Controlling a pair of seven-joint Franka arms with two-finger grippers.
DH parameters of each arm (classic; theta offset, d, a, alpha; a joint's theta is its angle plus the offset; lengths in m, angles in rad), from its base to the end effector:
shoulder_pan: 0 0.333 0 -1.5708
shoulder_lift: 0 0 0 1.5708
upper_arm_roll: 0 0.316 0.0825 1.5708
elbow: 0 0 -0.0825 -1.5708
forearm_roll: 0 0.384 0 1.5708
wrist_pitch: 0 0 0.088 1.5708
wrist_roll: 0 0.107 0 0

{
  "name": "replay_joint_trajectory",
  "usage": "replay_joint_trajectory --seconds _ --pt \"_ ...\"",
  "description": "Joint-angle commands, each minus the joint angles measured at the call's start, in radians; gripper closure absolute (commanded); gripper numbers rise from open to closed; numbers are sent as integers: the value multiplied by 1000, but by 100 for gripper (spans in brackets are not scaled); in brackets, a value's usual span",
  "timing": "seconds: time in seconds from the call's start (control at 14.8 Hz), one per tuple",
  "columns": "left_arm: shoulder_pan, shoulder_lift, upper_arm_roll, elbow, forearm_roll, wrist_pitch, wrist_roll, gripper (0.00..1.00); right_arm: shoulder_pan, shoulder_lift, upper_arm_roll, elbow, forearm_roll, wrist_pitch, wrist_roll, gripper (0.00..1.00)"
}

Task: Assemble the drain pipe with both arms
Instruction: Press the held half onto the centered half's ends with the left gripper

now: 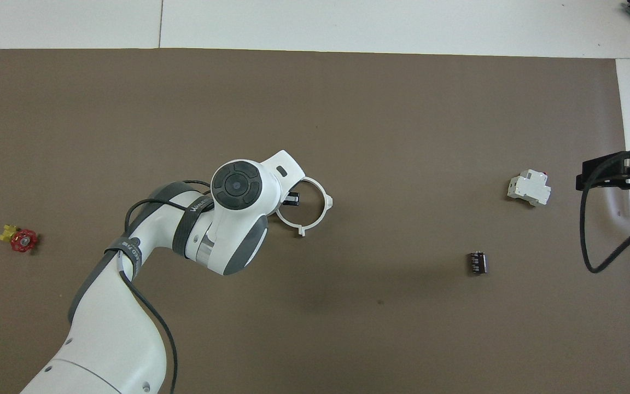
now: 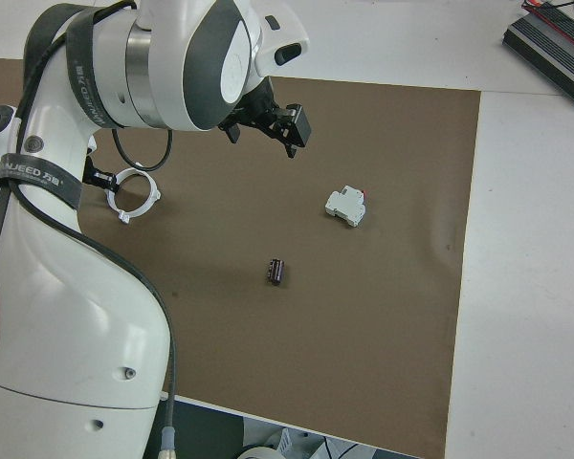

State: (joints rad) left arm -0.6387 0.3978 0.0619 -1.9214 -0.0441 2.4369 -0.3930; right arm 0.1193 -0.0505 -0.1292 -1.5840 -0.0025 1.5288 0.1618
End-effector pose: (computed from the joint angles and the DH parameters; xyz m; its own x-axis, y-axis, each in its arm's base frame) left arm 0.5318 -0.3487 0.2960 0.9824 -0.1538 0.1061 -0.1601 -0.9857 0.0530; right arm 0.5347 -0.0075 0.6419 0.9853 -0.1708 -0.0057 -0.1708 -0.9853 -0.0031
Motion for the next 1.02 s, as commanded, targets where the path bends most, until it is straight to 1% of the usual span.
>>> replay_joint_trajectory --seconds 0.0,0.14,0.2,0.34,0.41,0.47,0.54,0.61,0.81,0.95 --pt "-26 -20 13 -48 15 21 -20 100 -4 -9 -1 -10 21 -4 4 0" --pt "-24 -17 13 -39 15 25 -20 100 -4 -9 -1 -10 21 -4 4 0" --pt "-24 -17 13 -38 15 34 -18 98 -4 -9 -1 -10 22 -4 4 0" --pt "-24 -16 13 -39 15 45 -18 51 -4 -9 -1 -10 21 -2 4 0" --pt "-24 -14 13 -39 15 56 -17 37 -4 -9 -1 -10 21 -2 4 0" --pt "-24 -14 13 -39 15 62 -17 24 -4 -9 -1 -10 21 -4 4 0" --pt "-22 -13 13 -39 15 63 -14 5 -4 -9 -1 -10 21 -4 4 0" --pt "-22 -14 13 -38 15 62 -12 0 -4 -9 -1 -10 21 -4 4 0" --pt "-16 -22 15 -21 15 44 -12 0 -4 -9 -1 -8 21 -4 4 0" --pt "-3 -65 15 -21 15 21 -6 0 -4 -9 -1 -10 21 -2 4 0"
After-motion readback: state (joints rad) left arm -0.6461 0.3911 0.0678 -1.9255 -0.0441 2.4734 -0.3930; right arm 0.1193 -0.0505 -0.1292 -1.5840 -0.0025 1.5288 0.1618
